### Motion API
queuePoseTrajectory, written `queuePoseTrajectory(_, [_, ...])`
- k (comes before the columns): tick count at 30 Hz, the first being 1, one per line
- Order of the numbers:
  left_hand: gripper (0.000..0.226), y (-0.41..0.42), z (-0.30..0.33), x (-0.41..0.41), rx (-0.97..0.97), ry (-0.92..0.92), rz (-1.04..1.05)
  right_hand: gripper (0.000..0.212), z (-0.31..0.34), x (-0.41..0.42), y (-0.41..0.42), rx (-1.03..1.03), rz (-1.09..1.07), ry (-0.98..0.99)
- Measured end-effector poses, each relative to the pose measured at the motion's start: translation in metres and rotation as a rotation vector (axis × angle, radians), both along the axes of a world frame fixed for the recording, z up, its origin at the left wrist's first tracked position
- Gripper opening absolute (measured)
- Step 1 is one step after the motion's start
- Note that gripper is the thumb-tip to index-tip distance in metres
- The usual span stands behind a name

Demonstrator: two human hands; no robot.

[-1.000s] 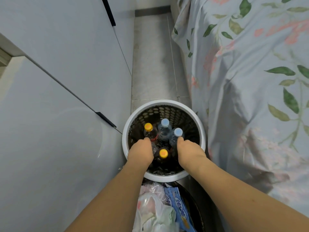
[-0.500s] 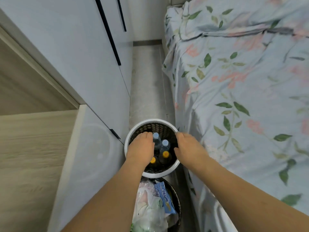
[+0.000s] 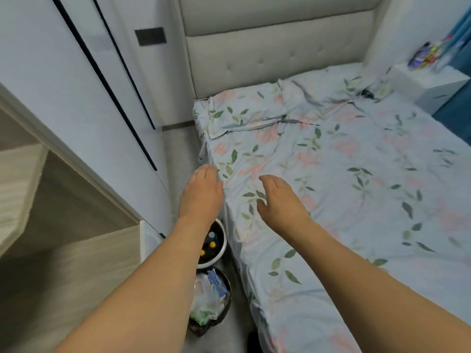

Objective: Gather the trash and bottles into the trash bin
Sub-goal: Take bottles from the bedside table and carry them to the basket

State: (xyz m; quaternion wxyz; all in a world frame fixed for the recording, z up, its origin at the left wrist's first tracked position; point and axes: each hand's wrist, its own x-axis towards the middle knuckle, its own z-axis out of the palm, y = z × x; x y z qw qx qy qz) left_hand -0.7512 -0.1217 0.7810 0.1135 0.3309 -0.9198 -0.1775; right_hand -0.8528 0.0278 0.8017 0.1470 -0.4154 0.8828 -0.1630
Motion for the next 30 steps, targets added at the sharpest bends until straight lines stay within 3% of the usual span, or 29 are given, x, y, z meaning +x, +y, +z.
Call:
queuePoseTrajectory(6, [0.041,0.060,0.075,0.000,-0.087,0.067,-0.220,0.054,0.078,0.020,0.082,-0.052,-0.149,0.081])
queuePoseTrajectory(16, [0.042,0.142,0.106,-0.052,-0.211,0.138,-0.637,0.056,0.107,0.047,0.189,-0.085,-0.563,0.095])
queuePoseTrajectory(30, [0.044,0.429,0.115,-0.011,-0.155,0.264,-1.212,0.056,0.118,0.180,0.446,-0.103,-1.168,0.123])
